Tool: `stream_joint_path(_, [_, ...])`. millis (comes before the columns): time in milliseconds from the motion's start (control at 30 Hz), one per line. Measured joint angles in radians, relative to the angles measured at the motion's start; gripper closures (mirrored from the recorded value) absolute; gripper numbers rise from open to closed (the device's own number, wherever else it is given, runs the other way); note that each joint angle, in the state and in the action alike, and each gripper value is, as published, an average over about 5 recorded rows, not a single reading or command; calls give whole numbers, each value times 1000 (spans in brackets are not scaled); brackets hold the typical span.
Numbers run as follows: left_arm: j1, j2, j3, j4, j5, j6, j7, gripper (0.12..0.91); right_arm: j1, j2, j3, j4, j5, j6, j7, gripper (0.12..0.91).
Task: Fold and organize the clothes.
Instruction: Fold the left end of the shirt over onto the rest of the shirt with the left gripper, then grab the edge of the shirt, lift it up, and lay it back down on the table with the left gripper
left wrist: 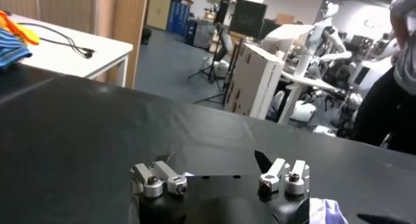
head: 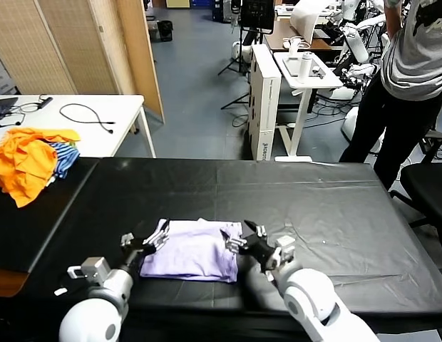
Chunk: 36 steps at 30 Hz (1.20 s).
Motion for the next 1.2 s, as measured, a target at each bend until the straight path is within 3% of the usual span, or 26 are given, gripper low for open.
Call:
stream_joint_path(267, [20,-51,-47,71,6,-40,78,123,-156,-23,207,154,80,-11,9,118])
stream_joint_path(433, [31,-69,-63,115,-15,-52,113,123,-220,-25,276,201,95,-20,14,118])
stream_joint_path(667, [21,-77,-71,152,-92,-40,115,123,-249,-23,302,234,110,-19,23,118])
stream_joint_path(1033, [19,-90,-69,182,-134,-45,123,136,-265,-24,309,238,107,-18,24,118])
stream_joint_path(1133, [19,-91,-73,185,-164,-44,121,236,-266,-23,306,235,105,-18,24,118])
stream_joint_path(1200, [19,-93,-77,188,-192,-40,119,358,-266,-23,304,233,104,-18,24,118])
